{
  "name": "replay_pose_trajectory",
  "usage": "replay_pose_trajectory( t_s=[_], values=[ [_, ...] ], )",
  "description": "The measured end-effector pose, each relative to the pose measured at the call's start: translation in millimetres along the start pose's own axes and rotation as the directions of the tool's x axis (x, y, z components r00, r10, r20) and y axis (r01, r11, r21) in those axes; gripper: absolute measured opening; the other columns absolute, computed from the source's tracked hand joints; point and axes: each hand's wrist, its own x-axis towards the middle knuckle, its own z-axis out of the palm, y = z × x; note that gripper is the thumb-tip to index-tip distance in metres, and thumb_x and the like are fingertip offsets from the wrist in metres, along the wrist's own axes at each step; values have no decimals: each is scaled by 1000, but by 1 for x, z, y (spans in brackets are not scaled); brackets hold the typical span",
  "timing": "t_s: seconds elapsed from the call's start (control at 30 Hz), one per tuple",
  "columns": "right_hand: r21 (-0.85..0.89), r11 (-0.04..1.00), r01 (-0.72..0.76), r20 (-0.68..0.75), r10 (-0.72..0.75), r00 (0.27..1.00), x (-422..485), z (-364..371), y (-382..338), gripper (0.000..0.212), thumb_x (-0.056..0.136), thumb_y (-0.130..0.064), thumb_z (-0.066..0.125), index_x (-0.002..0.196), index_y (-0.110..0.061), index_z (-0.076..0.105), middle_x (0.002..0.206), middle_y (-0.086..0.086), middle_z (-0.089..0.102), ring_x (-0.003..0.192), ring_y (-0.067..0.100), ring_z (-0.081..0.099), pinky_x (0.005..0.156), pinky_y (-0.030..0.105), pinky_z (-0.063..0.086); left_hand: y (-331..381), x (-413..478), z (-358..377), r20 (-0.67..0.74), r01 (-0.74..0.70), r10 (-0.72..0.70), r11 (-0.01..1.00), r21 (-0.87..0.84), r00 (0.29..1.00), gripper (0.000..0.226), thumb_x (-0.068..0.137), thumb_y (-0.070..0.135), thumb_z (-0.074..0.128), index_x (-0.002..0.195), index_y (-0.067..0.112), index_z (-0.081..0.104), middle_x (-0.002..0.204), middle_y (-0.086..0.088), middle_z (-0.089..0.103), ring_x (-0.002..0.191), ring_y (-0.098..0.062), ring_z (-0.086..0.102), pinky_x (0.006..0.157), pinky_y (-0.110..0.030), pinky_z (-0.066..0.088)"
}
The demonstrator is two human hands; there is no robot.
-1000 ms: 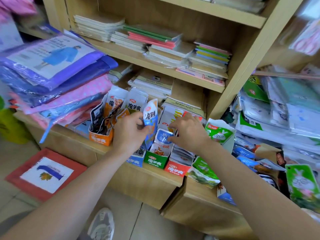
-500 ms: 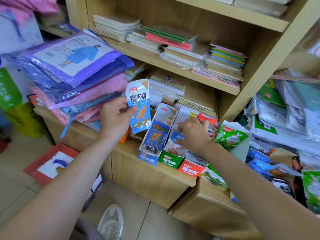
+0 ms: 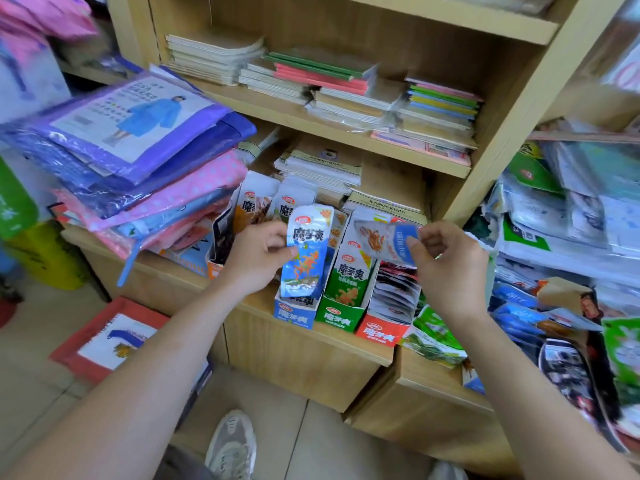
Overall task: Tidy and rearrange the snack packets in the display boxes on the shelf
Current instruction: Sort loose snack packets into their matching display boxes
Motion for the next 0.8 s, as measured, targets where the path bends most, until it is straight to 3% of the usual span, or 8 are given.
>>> replay_pose_trajectory(
  t_s=[0.1, 0.23, 0.33, 0.43, 0.5, 0.57, 0.7, 0.8],
  values=[
    [58, 998, -32, -11, 33, 999, -6, 0, 2, 14, 90, -14, 71, 84, -21, 60, 72, -17, 61, 65, -3, 59, 58, 13, 46, -3, -4, 10, 62, -13, 0, 976, 216, 998, 19, 86, 6, 75, 100, 18, 70, 84, 11, 73, 85, -14, 72, 84, -37, 57],
    [103, 991, -87, 9, 86, 996, -13, 0, 13, 13, 90, -17, 71, 86, -20, 60, 73, -12, 62, 62, 20, 66, 54, 18, 45, -1, -9, 16, -151, -86, 168, 892, 444, 974, 50, 79, 3, 78, 123, 22, 65, 99, 8, 68, 80, -16, 68, 77, -36, 55],
    [111, 989, -96, 7, 96, 995, -16, -2, 20, 15, 91, -18, 71, 86, -23, 58, 74, -11, 62, 62, 23, 67, 54, 18, 46, 3, -10, 12, -185, -121, 276, 805, 581, 943, 42, 79, 7, 77, 115, 26, 68, 104, 6, 64, 95, -21, 63, 72, -37, 54],
    [123, 986, -113, 12, 113, 994, -17, -5, 24, 13, 91, -17, 70, 86, -20, 58, 74, -7, 63, 61, 24, 68, 51, 22, 47, 6, -17, 15, 48, -237, 282, 689, 685, 958, 32, 88, 19, 73, 119, 30, 71, 117, 12, 68, 113, -17, 50, 85, -39, 51],
    [156, 977, -145, 25, 142, 989, -17, -7, 25, 11, 92, -15, 70, 89, -14, 59, 74, 1, 64, 59, 25, 67, 44, 14, 43, 5, -21, 20, 240, -259, 114, 609, 750, 964, 41, 96, 32, 63, 137, 35, 60, 141, 18, 56, 128, -16, 37, 105, -42, 38],
    [195, 963, -185, 49, 179, 983, -17, -9, 25, 11, 92, -15, 69, 90, -11, 58, 75, 8, 64, 56, 23, 66, 41, 11, 41, 3, -22, 25, 302, -227, -46, 553, 802, 952, 46, 101, 38, 54, 147, 38, 48, 155, 21, 39, 136, -18, 26, 107, -42, 25],
    [270, 933, -239, 120, 214, 969, -16, -13, 25, 12, 92, -16, 70, 90, -10, 59, 67, 6, 67, 46, 19, 63, 47, 27, 50, 11, -20, 27, 138, -151, 72, 663, 733, 988, 41, 97, 43, 60, 138, 39, 57, 128, 13, 63, 127, -18, 35, 93, -38, 24],
    [402, 864, -302, 182, 248, 952, -15, -17, 24, 11, 91, -13, 70, 87, -17, 60, 66, 7, 70, 43, 21, 55, 51, 36, 50, 28, -20, 30, 5, -143, 156, 897, 418, 988, 60, 89, 44, 70, 144, 39, 48, 127, 17, 63, 125, -12, 45, 97, -34, 31]
  ],
)
